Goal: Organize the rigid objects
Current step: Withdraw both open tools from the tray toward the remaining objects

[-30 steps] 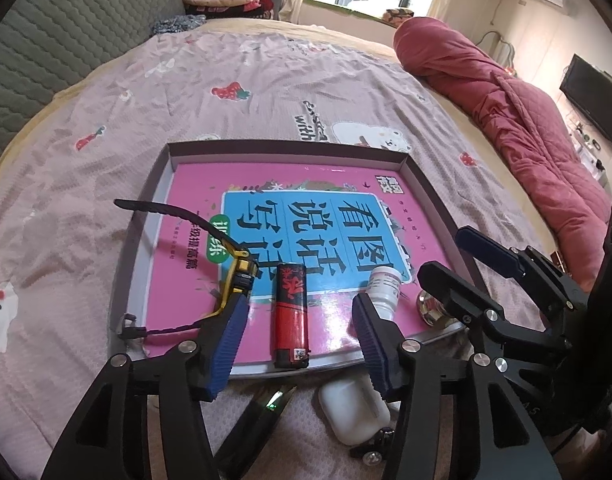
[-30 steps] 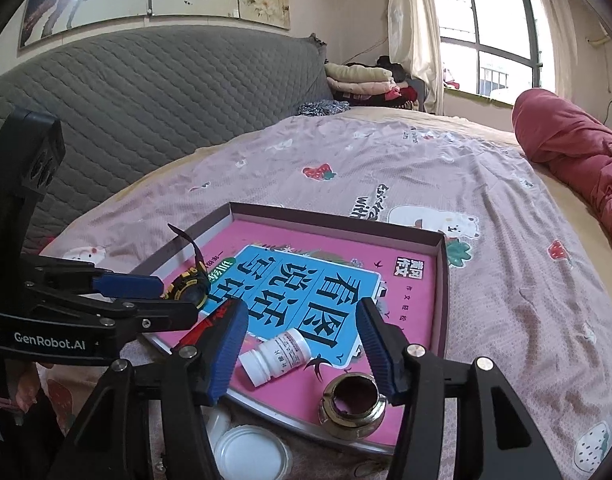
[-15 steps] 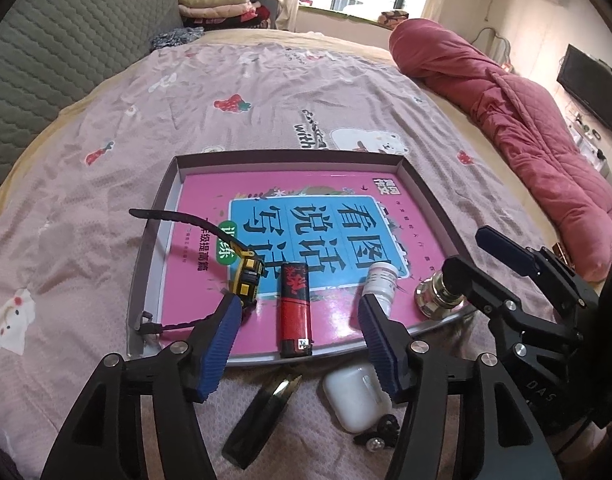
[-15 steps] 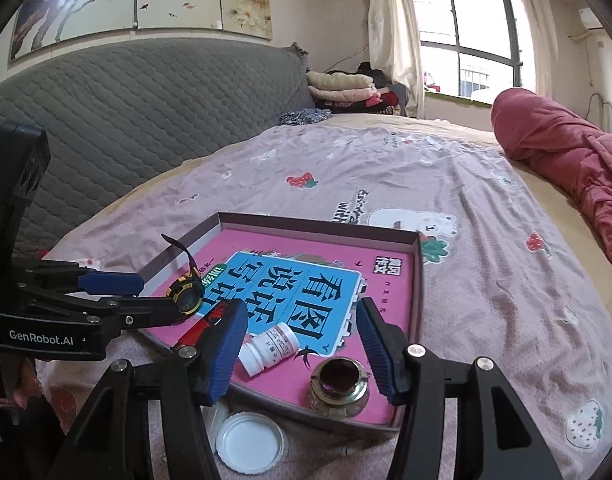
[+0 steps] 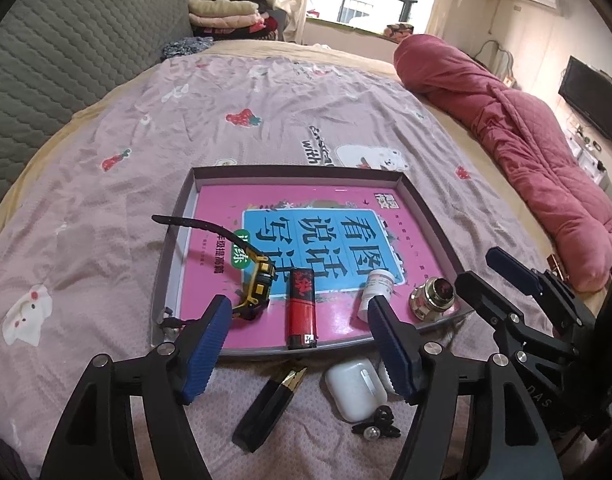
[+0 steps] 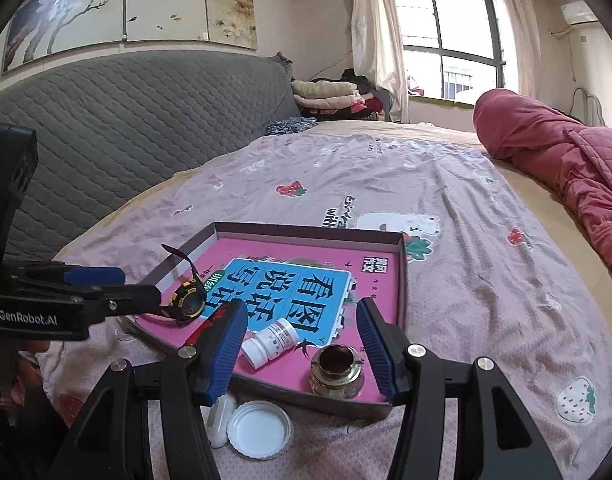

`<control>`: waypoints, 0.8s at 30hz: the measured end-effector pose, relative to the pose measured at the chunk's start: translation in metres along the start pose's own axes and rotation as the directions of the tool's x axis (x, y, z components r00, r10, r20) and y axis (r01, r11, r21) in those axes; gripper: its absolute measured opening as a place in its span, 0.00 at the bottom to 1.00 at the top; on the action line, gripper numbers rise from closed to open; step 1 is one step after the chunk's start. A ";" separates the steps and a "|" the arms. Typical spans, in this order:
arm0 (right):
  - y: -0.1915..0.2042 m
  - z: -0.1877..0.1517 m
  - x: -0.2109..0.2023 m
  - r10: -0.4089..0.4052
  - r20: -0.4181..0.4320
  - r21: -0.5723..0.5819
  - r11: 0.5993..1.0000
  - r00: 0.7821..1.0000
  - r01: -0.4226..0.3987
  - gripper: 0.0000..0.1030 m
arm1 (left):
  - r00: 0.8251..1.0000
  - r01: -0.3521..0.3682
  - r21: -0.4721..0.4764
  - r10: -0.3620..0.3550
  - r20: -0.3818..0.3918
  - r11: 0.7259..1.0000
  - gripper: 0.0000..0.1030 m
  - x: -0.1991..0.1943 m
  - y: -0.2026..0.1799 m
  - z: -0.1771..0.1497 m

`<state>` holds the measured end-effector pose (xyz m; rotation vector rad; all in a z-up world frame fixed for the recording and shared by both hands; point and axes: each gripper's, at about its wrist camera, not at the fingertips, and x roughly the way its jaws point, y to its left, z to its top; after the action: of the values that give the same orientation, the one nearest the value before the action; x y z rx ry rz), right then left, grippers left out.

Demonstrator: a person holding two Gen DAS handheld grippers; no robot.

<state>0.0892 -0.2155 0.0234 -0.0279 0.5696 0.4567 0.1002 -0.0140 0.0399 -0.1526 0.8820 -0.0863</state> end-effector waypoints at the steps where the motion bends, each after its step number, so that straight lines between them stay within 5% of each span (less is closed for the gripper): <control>1: 0.000 -0.001 -0.001 -0.003 0.000 -0.001 1.000 1.000 0.003 0.55 | 1.000 0.003 -0.001 -0.003 -0.001 1.000 0.70 -0.001 0.001 -0.001; 24: 0.017 -0.013 -0.036 -0.021 -0.005 -0.031 0.999 1.000 0.021 0.55 | 1.000 -0.004 -0.021 0.004 0.012 1.000 0.71 -0.031 0.017 -0.015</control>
<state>0.0483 -0.2173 0.0334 -0.0645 0.5674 0.4449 0.0694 0.0061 0.0514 -0.1708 0.8716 -0.0720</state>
